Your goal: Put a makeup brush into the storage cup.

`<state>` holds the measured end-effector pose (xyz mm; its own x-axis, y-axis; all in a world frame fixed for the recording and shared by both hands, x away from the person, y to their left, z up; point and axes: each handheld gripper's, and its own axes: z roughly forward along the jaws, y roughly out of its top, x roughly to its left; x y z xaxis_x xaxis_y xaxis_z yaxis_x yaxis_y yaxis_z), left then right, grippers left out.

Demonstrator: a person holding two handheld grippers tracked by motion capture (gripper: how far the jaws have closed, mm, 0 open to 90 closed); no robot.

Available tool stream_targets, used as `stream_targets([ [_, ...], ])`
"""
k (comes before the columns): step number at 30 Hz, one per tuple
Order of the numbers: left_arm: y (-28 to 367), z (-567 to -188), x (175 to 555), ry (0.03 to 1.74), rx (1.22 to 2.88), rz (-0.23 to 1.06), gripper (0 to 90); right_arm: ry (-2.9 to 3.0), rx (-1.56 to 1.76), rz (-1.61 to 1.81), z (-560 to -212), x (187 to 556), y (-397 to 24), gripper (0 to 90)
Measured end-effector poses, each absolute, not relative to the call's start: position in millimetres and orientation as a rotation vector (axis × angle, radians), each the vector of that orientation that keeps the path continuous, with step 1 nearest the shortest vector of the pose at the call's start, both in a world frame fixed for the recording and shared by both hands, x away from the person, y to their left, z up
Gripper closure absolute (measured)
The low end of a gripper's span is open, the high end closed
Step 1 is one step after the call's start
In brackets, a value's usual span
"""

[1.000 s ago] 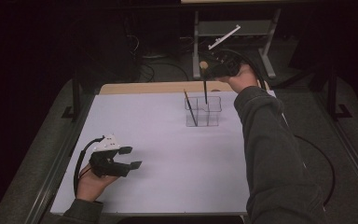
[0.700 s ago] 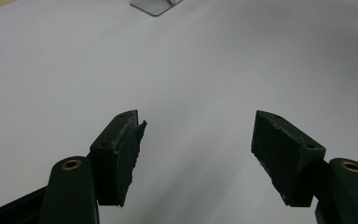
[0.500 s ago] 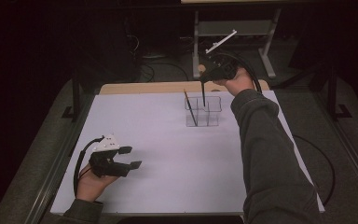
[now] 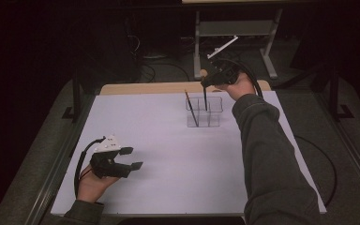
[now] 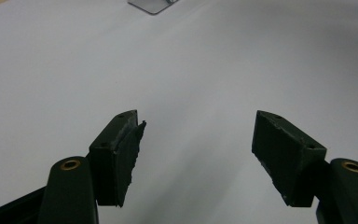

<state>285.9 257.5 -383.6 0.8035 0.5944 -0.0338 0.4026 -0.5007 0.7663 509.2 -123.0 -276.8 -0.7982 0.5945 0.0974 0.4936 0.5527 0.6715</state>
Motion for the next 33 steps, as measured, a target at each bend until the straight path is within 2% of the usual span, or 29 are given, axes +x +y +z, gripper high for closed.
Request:
stream_targets([
  [33, 258, -383, 286, 0.735, 2.156, 0.299, 31.2, 2.664, 0.948, 1.073, -297, 505, -118, 83.0],
])
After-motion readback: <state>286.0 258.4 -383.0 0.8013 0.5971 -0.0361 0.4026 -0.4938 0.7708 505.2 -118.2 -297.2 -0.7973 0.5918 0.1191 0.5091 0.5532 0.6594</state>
